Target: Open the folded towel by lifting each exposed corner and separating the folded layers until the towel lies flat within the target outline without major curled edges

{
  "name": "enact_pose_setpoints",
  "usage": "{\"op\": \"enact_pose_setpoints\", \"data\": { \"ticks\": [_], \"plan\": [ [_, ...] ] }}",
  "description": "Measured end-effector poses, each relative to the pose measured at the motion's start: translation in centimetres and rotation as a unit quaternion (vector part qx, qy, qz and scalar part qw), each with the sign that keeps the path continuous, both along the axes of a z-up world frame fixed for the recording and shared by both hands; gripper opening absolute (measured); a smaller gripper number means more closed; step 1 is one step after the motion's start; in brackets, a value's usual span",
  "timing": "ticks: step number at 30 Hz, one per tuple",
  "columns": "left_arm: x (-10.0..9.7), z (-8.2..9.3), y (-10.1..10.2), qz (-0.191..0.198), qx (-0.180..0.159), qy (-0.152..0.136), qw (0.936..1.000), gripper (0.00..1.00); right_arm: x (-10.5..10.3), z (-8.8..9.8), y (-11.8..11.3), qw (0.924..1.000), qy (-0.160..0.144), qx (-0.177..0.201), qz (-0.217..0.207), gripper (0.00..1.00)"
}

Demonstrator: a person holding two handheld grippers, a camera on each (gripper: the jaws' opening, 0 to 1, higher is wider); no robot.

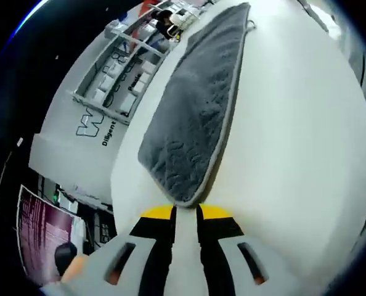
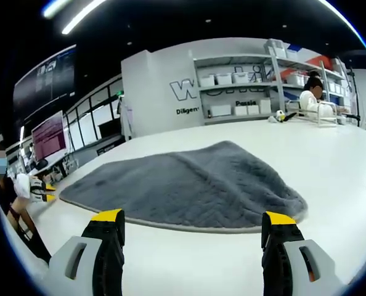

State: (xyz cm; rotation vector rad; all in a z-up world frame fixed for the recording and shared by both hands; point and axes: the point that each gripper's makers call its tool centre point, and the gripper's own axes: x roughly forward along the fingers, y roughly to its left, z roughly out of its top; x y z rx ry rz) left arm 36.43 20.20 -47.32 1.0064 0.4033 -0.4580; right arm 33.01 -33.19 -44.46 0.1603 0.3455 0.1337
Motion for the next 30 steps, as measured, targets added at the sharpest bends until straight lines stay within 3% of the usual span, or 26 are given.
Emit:
{"op": "enact_pose_setpoints", "data": {
  "ticks": [3,6,10,15,17,22,26,30],
  "plan": [
    [-0.1,0.1,-0.8,0.003,-0.055,0.006,0.9985,0.22,-0.1,-0.1,-0.1,1.0000,0.003,-0.002,-0.002,0.94],
    [-0.5,0.4,-2.0,0.008,-0.138,0.017,0.9902,0.28,-0.1,-0.1,-0.2,1.0000,0.003,-0.005,-0.004,0.94],
    [-0.7,1.0,-2.3,0.023,-0.194,0.016,0.9806,0.36,-0.1,-0.1,-0.3,1.0000,0.006,-0.004,-0.005,0.94],
    [-1.1,1.8,-3.0,0.038,-0.287,0.028,0.9567,0.47,-0.4,-0.1,-0.7,0.9999,0.005,-0.006,-0.010,0.94],
    [-1.2,1.6,-3.2,0.039,-0.302,0.038,0.9516,0.53,-0.6,-0.1,-0.9,0.9999,0.006,-0.006,-0.012,0.94],
    [-1.4,0.9,-3.7,0.038,-0.301,0.048,0.9516,0.62,-0.8,-0.4,-1.2,0.9998,0.012,-0.004,-0.017,0.94],
    [-1.5,1.0,-4.7,0.042,-0.360,0.063,0.9300,0.72,-1.1,-0.6,-1.5,0.9996,0.016,-0.006,-0.020,0.94],
    [-1.6,1.7,-5.3,0.040,-0.423,0.072,0.9023,0.79,-1.2,-0.7,-1.7,0.9996,0.017,-0.005,-0.023,0.94]
  ]
}}
